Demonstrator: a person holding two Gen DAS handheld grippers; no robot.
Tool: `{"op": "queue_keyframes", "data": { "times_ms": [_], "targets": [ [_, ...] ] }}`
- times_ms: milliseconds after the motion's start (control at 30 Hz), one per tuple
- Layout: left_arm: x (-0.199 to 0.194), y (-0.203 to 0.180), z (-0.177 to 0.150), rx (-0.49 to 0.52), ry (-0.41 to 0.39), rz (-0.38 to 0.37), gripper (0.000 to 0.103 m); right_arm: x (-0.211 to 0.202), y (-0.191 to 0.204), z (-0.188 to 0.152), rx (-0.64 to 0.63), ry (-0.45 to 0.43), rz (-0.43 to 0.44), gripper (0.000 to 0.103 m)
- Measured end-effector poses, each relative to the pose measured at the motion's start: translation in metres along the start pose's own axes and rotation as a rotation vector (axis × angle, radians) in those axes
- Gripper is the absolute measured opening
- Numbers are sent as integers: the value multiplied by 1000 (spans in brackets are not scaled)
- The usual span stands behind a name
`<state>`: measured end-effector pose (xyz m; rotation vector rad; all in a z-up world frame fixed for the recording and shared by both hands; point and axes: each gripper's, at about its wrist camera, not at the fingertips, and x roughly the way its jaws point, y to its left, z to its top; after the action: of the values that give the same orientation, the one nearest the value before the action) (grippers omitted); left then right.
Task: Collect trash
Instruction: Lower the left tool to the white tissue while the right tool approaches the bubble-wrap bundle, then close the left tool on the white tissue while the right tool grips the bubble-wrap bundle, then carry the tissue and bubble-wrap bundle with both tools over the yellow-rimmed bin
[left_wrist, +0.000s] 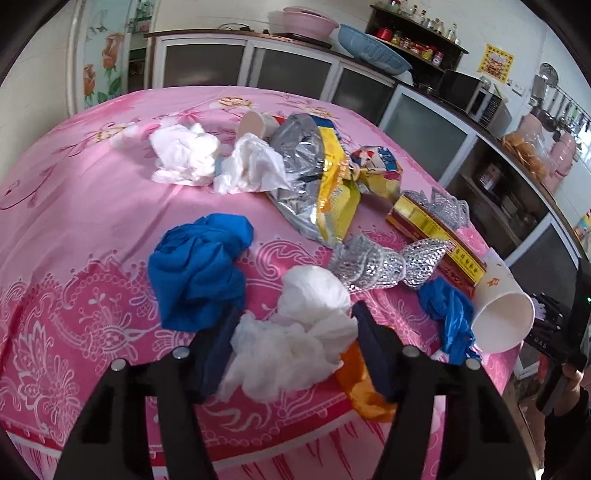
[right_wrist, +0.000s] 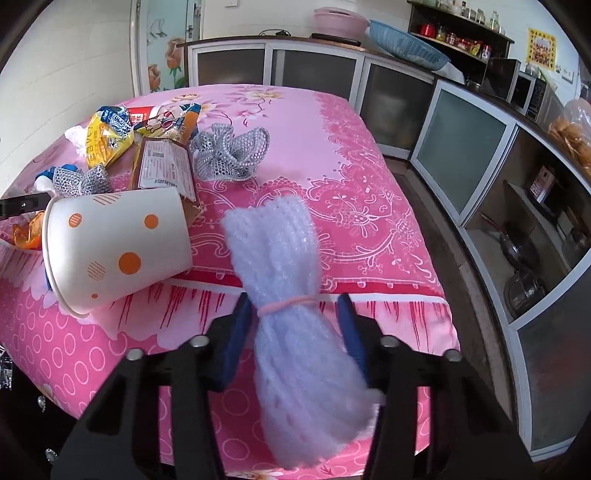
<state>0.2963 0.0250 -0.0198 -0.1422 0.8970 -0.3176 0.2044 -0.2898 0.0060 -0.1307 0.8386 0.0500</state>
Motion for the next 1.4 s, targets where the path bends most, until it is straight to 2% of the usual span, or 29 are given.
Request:
{"op": "queue_keyframes", "data": {
  "times_ms": [67,133,233,300,400,467,533,600,633,667,700,800,967,1200,1400],
  "targets": [
    [-3,2,-2,-18,0,-12,52,-3,2,0,-6,-7,-4,37],
    [-7,4,-4,-34,-3,-14,52,-4,3,0,-4,-8,5,36],
    [-16,5,-6,-51,-19,-18,57,-6,4,-1,-4,-9,9,36],
    [-22,4,-7,-53,-36,-21,67,-6,4,-1,-2,-7,6,36],
    [-23,-3,-7,-36,-36,-33,67,-5,2,-2,10,-2,14,36],
    [-14,-7,-9,-3,-19,15,67,-4,1,-2,25,2,27,36],
    [-7,-9,-12,2,2,21,62,-3,0,-2,25,4,29,35],
    [-2,-7,-14,-2,7,20,45,-3,2,-2,16,5,21,31],
    [-3,-5,-13,-13,-1,8,30,-4,2,-2,13,4,19,29],
    [-5,-3,-13,-24,-11,-1,22,-5,3,-3,10,2,20,28],
    [-8,-2,-11,-29,-23,0,20,-7,3,-3,13,-6,29,27],
    [-14,-4,-10,-13,-60,31,19,-12,4,-2,12,-21,30,26],
    [-28,-9,-8,16,-90,17,19,-17,3,-1,12,-36,26,26],
    [-47,-7,-4,6,-121,-9,19,-22,3,-2,14,-54,13,26],
    [-71,-11,0,34,-177,7,19,-46,0,0,27,-118,12,26]
  ]
}}
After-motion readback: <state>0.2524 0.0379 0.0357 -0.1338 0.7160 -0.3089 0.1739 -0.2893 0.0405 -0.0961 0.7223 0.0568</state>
